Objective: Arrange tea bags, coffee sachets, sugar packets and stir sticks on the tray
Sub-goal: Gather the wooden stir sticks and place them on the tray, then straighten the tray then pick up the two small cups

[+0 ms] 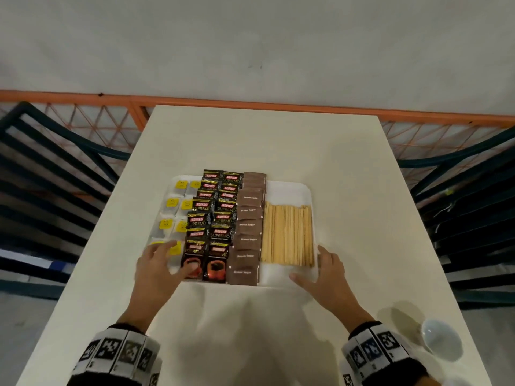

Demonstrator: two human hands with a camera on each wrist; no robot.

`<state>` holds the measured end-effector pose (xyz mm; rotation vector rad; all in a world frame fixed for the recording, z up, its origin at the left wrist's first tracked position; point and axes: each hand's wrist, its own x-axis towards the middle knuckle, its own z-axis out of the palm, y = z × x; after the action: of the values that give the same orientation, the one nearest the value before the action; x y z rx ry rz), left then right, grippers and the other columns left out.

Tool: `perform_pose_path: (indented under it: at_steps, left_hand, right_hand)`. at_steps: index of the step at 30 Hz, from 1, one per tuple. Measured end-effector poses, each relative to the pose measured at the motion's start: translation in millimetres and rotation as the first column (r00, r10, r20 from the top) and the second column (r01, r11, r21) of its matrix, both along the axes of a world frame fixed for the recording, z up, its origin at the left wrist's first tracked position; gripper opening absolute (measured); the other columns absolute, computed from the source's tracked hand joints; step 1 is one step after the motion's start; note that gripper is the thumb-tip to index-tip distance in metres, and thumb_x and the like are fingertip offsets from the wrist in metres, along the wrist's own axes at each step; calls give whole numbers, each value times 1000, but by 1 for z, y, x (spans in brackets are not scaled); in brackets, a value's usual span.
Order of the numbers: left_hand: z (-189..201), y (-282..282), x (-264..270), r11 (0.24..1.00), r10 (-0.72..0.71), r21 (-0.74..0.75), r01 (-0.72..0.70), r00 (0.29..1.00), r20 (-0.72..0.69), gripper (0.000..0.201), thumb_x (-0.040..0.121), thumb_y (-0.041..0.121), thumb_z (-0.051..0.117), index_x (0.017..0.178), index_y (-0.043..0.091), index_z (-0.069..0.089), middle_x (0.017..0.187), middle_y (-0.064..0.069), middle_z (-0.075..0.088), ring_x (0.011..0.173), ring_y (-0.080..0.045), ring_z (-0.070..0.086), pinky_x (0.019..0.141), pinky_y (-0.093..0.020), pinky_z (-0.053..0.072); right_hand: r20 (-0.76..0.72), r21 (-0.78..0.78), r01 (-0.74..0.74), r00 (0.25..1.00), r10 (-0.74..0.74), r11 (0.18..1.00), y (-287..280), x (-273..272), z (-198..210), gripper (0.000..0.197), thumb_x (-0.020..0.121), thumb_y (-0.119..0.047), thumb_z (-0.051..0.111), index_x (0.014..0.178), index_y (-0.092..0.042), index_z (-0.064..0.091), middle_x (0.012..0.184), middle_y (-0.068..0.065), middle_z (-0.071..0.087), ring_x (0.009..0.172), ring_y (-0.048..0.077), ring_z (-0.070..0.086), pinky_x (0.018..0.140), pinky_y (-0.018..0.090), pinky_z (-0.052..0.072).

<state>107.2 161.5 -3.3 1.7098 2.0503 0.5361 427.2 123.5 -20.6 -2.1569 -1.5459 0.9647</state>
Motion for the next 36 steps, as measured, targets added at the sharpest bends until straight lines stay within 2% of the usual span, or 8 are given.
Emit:
perform_pose_path:
  at_steps: [3, 6, 9, 12, 18, 27, 32, 36]
  left_hand:
    - [-5, -12, -31, 962, 127, -226, -156, 982, -139, 99, 53, 48, 85, 135, 13, 42, 135, -22, 41, 122, -44, 40, 98, -55, 35]
    - [-14, -19, -46, 962, 154, -226, -151, 988, -7, 113, 46, 36, 91, 138, 3, 34, 129, -27, 39, 116, -42, 41, 95, -50, 37]
    - [-24, -15, -59, 992, 32, -128, -15, 991, 130, 85, 50, 16, 90, 120, -10, 49, 106, -26, 55, 98, -33, 41, 86, -42, 39]
    - [-23, -10, -69, 996, -4, -80, 25, 970, 243, 47, 58, 8, 85, 97, 4, 59, 82, -9, 59, 93, -23, 38, 80, -38, 40]
    - [-30, -3, -81, 995, -85, -36, 98, 959, 272, 35, 61, 10, 83, 80, 18, 55, 73, 2, 56, 85, -23, 42, 60, -16, 27]
    - [-31, 35, -87, 993, -81, -66, 99, 968, 240, 33, 66, 13, 81, 94, 13, 62, 90, -14, 60, 75, -11, 42, 60, -14, 31]
    - [-31, 67, -87, 997, -46, -50, 58, 973, 228, 29, 69, 10, 78, 95, 10, 65, 76, 3, 54, 90, -32, 58, 78, -37, 45]
    - [-31, 93, -83, 999, -21, -40, 30, 977, 213, 24, 76, 10, 71, 99, 11, 66, 84, -6, 57, 92, -31, 58, 76, -33, 42]
  right_hand:
    - [-24, -61, 67, 997, -68, 996, -9, -5, -5, 101, 61, -50, 79, 141, -14, 28, 131, 7, 38, 126, 24, 34, 106, 37, 32]
    - [-12, -41, 68, 998, -69, 997, -20, -7, -8, 101, 53, -50, 84, 135, -15, 37, 124, 6, 44, 121, 26, 38, 102, 42, 39]
    - [-43, -11, 108, 993, -108, 994, -29, -15, -6, 86, 61, -28, 85, 133, -11, 40, 121, 6, 43, 116, 31, 43, 99, 46, 42]
    - [-50, 62, 182, 983, -179, 981, -34, -20, -7, 70, 70, -11, 79, 131, -8, 45, 105, -1, 41, 111, 36, 51, 95, 50, 46]
    - [-6, 116, 214, 977, -215, 970, -33, -26, -9, 56, 74, -11, 75, 125, -9, 52, 92, -7, 45, 102, 32, 53, 90, 42, 48]
    - [29, 144, 180, 982, -186, 973, 3, -31, -3, 50, 73, -11, 75, 120, -8, 57, 95, 1, 50, 101, 33, 55, 89, 44, 48]
    - [98, 102, 112, 988, -122, 989, 49, -28, 0, 40, 74, -16, 71, 111, -4, 60, 103, 16, 62, 100, 33, 51, 89, 42, 44]
    - [141, 91, 67, 987, -79, 994, 88, -25, -4, 37, 74, -17, 72, 105, -2, 59, 99, 16, 62, 99, 33, 51, 86, 36, 41]
